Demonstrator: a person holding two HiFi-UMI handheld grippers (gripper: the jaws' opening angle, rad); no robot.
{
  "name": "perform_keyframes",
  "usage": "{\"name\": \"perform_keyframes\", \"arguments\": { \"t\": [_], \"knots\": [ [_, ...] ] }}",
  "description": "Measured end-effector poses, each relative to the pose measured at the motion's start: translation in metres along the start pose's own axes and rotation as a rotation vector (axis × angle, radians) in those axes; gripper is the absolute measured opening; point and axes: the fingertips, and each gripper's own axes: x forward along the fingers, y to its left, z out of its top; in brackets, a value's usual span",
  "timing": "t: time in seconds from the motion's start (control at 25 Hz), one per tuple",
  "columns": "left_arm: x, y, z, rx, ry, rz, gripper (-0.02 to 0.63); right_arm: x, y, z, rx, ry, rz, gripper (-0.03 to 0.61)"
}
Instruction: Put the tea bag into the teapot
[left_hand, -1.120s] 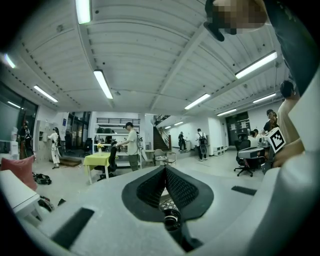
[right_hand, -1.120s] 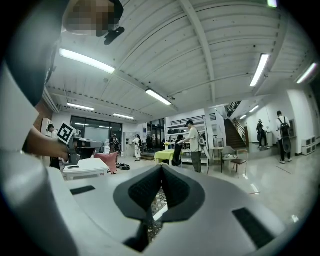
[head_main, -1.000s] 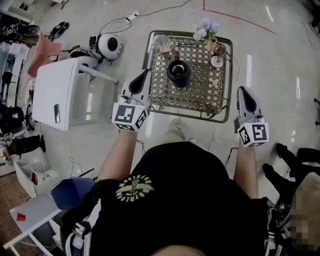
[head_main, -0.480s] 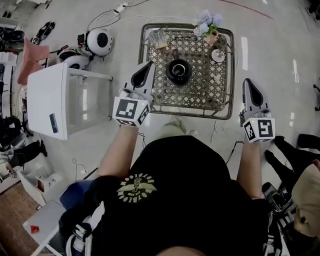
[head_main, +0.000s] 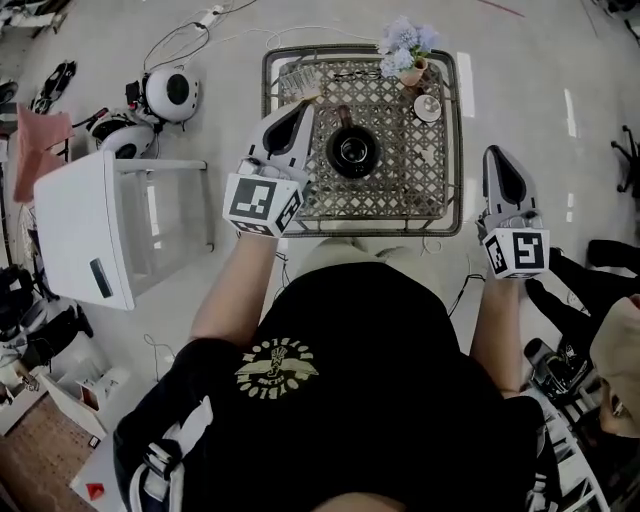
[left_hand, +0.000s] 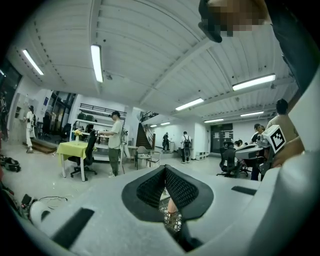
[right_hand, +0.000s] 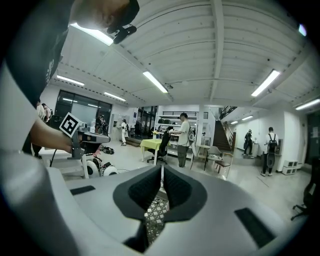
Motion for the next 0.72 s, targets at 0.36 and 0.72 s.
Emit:
{"name": "perform_keyframes", "arguments": {
  "t": [0.36, 0.72],
  "knots": [
    [0.025, -0.008, -0.019, -0.020, 0.045, -0.037, -0.005, 0.017, -0.005, -0.017, 0.059, 0.045, 0.046, 0.166],
    [0.037, -0.032, -0.028, -0.008, 0.094, 0.018, -0.005, 0.040, -0.012, -0.089, 0.073, 0.143, 0.160, 0.167]
  ]
}}
